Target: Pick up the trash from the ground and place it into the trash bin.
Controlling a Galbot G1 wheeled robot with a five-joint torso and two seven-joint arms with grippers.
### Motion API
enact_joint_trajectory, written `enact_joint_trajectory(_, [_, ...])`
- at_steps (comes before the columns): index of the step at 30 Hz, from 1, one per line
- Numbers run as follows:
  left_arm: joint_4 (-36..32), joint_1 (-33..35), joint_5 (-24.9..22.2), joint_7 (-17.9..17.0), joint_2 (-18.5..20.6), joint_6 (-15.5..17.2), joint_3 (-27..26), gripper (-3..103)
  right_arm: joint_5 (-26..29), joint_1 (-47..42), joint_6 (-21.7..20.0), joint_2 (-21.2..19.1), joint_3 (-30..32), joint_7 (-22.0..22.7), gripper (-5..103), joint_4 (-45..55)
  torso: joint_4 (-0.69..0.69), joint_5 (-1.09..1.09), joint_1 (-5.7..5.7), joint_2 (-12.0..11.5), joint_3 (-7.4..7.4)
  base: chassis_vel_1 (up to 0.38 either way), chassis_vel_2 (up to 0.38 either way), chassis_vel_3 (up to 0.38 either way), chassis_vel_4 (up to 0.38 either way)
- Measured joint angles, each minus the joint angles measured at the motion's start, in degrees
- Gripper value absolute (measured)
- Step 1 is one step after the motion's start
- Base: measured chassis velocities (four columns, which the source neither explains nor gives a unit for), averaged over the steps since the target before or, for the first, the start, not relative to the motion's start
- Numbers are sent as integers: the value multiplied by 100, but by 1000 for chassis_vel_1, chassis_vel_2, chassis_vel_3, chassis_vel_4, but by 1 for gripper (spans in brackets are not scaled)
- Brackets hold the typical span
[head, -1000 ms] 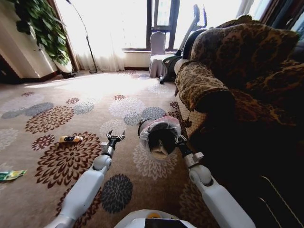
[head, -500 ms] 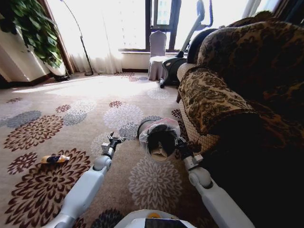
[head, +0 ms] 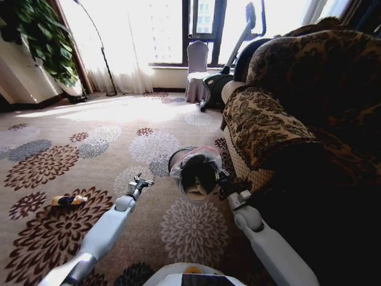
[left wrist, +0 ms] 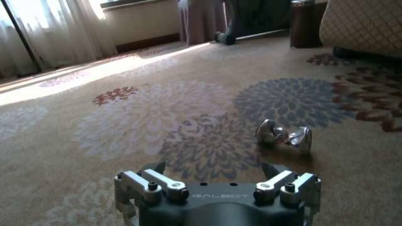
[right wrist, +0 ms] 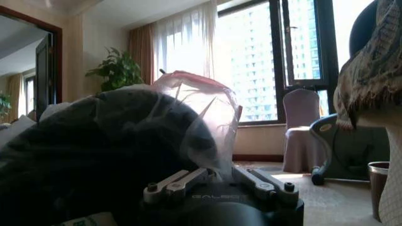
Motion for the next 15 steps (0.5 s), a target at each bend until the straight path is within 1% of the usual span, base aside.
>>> enact_joint_trajectory(2, [242,-144,170,145,-33,-151,299,100,1,-32,0,-29,2,4,0,14,-4,-2,0,0,0,0,0,0,0])
enact_joint_trajectory(3, [324,-196,220,205,-52,-221,415,100,1,-41,0,-33,2,4,0,16,-5,1,-1,0,-1,0,0,0,0])
enact_joint_trajectory(5, [351,-215,236,224,-60,-245,459,100,0,-45,0,-34,2,4,0,16,-5,2,-1,0,-1,0,0,0,0])
enact_joint_trajectory(6, [446,-281,295,282,-119,-344,619,100,-2,-50,-3,-34,5,4,0,30,-3,2,-1,0,-1,-70,70,51,-27])
enact_joint_trajectory(7, [497,-323,345,303,-183,-396,663,100,-5,-54,-13,-34,9,4,0,46,-3,-2,-1,0,-1,-81,70,51,-89])
enact_joint_trajectory(9, [551,-368,383,309,-258,-444,672,100,-9,-61,-20,-34,9,3,0,65,-3,-2,-1,0,-1,-81,87,72,-89])
enact_joint_trajectory(10, [598,-414,400,309,-328,-469,686,100,-11,-76,-28,-34,9,2,0,90,-3,2,-1,0,-1,-114,104,149,-125])
enact_joint_trajectory(13, [660,-459,414,329,-374,-496,737,100,-12,-96,-28,-30,16,2,0,107,-3,1,-1,0,-1,-142,167,173,-190])
enact_joint_trajectory(15, [726,-519,410,418,-427,-505,771,100,-3,-137,2,-13,19,5,0,108,-2,2,-1,0,-1,-225,196,235,-220])
